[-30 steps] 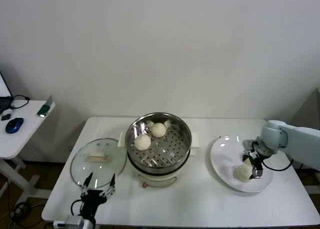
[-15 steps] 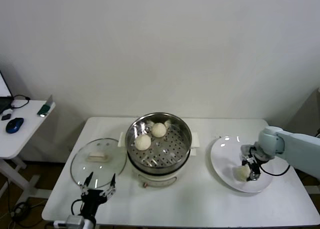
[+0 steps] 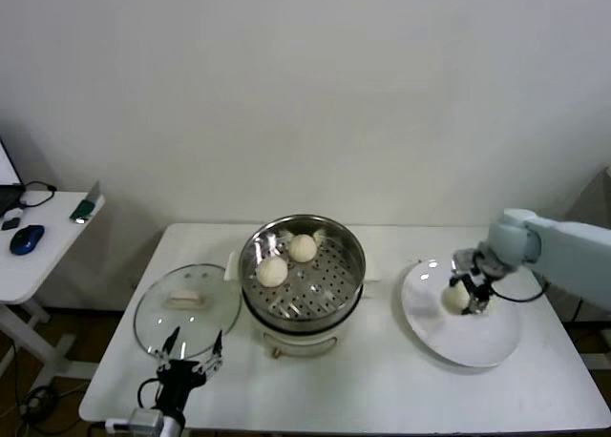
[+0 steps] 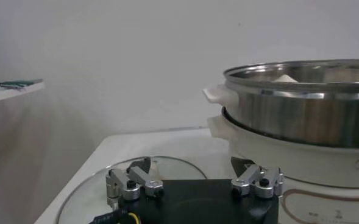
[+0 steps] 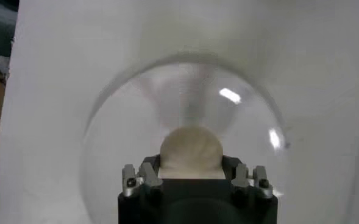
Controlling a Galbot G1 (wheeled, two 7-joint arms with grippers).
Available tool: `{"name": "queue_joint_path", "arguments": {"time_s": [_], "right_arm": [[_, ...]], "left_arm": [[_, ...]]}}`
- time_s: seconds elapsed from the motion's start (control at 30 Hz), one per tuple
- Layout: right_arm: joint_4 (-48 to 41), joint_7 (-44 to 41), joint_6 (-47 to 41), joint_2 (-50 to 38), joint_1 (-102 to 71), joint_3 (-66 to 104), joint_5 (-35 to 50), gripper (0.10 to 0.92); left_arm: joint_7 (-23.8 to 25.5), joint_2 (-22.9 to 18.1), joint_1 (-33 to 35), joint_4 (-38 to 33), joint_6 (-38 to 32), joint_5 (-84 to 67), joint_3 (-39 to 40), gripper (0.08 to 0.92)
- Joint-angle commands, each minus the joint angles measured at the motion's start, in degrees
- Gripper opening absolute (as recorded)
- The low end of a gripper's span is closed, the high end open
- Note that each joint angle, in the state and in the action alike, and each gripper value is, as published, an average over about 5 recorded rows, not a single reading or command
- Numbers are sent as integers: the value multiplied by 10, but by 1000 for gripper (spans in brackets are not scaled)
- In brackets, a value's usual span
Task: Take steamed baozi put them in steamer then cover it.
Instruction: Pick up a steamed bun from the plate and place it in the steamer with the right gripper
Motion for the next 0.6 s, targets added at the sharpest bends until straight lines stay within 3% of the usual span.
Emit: {"name": "queue_joint_path", "arguments": {"time_s": [0.03,0.2,0.4,0.6], "right_arm": [[37,-42,168,102,267,-94,67,670],[105,-55,263,155,312,-53,62,670],[211,-39,281,200,293,-9,4,678],[226,-12,283,257,213,7,-78,677]], "left_arm": [[0,1,-1,-1,2,3,0,823],[1,1,-2,-3,3,4,-1,823],[0,-1,-1,-5,3,3,-1,823],[0,-4,-1,-6,2,4,0,823]]}}
